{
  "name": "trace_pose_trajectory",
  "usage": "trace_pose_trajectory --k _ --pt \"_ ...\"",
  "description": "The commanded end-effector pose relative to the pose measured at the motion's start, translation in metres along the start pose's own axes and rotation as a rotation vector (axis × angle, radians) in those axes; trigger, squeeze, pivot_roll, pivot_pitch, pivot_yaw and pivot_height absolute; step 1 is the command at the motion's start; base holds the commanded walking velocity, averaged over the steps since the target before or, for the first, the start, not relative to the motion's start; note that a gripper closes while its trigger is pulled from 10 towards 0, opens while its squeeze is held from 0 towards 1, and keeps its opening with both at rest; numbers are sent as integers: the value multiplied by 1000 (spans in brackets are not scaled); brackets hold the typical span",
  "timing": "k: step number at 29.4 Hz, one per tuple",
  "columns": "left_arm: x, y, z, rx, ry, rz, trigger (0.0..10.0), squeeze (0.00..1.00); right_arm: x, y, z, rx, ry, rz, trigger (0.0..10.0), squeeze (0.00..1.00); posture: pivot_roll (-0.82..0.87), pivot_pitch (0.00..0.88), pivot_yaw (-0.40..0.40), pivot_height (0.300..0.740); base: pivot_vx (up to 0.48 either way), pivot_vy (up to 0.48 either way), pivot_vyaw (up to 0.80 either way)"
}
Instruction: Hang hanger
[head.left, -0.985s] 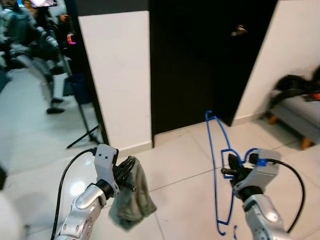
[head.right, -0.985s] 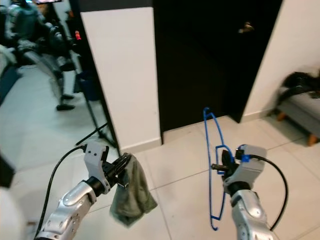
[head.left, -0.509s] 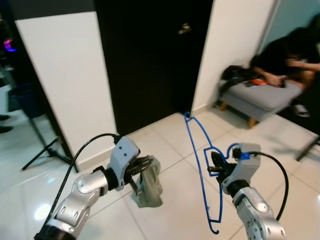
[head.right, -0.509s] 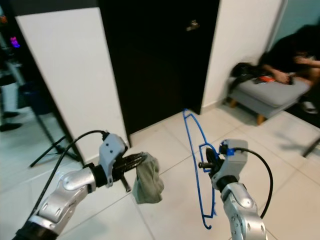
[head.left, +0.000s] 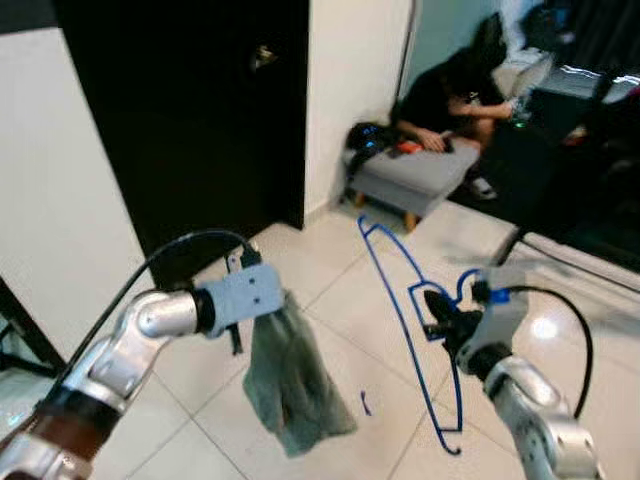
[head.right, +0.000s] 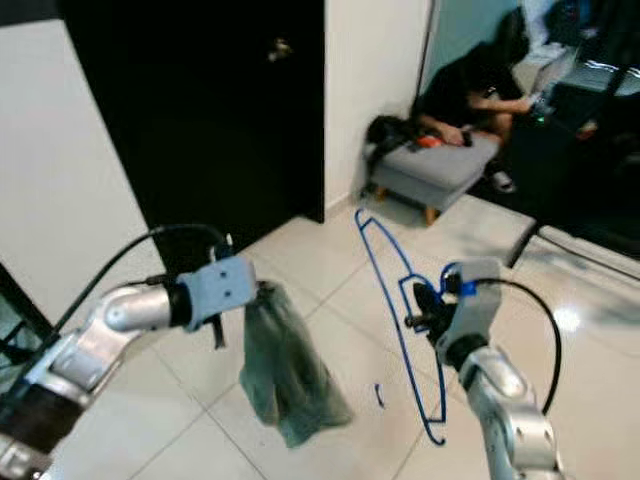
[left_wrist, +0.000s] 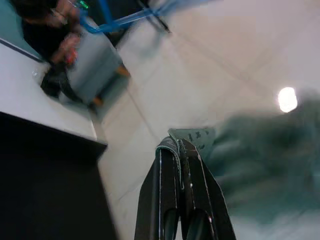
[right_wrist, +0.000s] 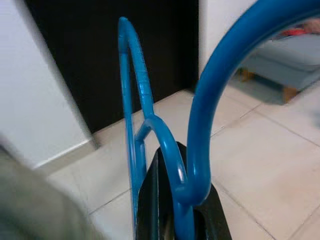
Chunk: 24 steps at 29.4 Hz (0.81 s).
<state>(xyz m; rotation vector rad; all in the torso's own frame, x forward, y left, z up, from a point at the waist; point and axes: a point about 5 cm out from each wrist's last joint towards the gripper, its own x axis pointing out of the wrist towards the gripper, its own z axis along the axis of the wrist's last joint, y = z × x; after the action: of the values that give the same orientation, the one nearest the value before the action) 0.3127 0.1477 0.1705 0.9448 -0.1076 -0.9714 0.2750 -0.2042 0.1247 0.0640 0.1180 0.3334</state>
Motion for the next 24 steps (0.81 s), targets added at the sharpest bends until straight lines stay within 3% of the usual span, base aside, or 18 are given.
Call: trace_pose_trajectory --k 1,3,6,9,17,22,24 --pt "-3 3 -2 57 26 -27 10000 0 0 5 5 -18 -11 46 10000 0 -50 0 11 740 0 0 0" --pt "-6 21 -1 242 71 -58 10000 0 -8 1 13 -85 -2 151 10000 0 -54 0 16 740 0 0 0" --pt "-8 35 5 396 70 -112 10000 0 -18 -9 20 -136 23 225 10000 0 -54 0 18 740 0 0 0" --pt "-9 37 7 422 52 -187 10000 0 -24 -16 24 -159 47 265 10000 0 -53 0 19 740 0 0 0" --pt "-21 27 9 375 -5 -414 10000 0 -38 -24 27 -214 127 382 10000 0 -60 0 26 740 0 0 0" --pt "-32 33 4 450 36 -552 10000 0 -47 -31 31 -273 236 498 10000 0 -52 0 20 740 0 0 0" --pt "-29 38 15 534 -11 -548 10000 0 -49 -30 32 -293 291 570 10000 0 -40 0 20 740 0 0 0"
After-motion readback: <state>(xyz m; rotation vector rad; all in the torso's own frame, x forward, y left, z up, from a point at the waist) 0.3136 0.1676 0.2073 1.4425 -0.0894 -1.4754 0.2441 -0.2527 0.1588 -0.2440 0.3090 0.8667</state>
